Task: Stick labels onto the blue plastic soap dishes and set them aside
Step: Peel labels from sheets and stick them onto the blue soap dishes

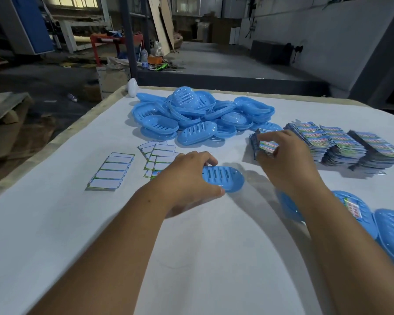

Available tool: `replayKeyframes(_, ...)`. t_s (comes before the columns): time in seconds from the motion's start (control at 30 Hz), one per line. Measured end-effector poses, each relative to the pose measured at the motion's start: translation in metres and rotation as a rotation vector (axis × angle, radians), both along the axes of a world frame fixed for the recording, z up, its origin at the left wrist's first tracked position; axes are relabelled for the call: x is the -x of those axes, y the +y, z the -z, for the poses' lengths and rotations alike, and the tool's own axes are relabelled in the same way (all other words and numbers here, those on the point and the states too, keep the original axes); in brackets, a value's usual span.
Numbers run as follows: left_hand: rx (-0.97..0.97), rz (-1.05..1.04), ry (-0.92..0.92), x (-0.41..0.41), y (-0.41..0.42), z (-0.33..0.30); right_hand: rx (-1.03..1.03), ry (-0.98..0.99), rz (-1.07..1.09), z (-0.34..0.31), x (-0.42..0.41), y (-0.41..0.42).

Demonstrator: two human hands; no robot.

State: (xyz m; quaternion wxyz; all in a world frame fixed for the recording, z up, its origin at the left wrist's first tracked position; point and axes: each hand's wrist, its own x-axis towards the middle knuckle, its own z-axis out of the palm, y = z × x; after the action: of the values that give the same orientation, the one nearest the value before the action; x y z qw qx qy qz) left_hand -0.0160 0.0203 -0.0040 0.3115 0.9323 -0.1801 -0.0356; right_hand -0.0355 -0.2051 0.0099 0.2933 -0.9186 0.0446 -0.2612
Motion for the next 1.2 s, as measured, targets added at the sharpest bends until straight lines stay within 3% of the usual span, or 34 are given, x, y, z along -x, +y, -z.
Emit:
replayKeyframes(0.27,0.044,-0.011,0.034,0.002,0.002,0.0,0.104,0.104,0.162,0.007,-0.002,-0.011)
replayKeyframes(0.7,0.035,0.013,0.036,0.0,0.001,-0.001,0.101,0.138,0.202,0.004,0.0,-0.009)
replayKeyframes(0.9,0.099,-0.047,0.002,-0.002,-0.002,0.001,0.071,-0.109,0.213,0.003,0.002,-0.011)
replayKeyframes(1.07,0.383,-0.175,0.009,-0.003,-0.008,-0.01,-0.044,-0.306,0.046,-0.005,0.003,0.002)
replayKeyframes(1.2,0.621,-0.264,0.226,-0.004,-0.011,-0.024,-0.073,-0.368,-0.17,-0.002,0.01,0.024)
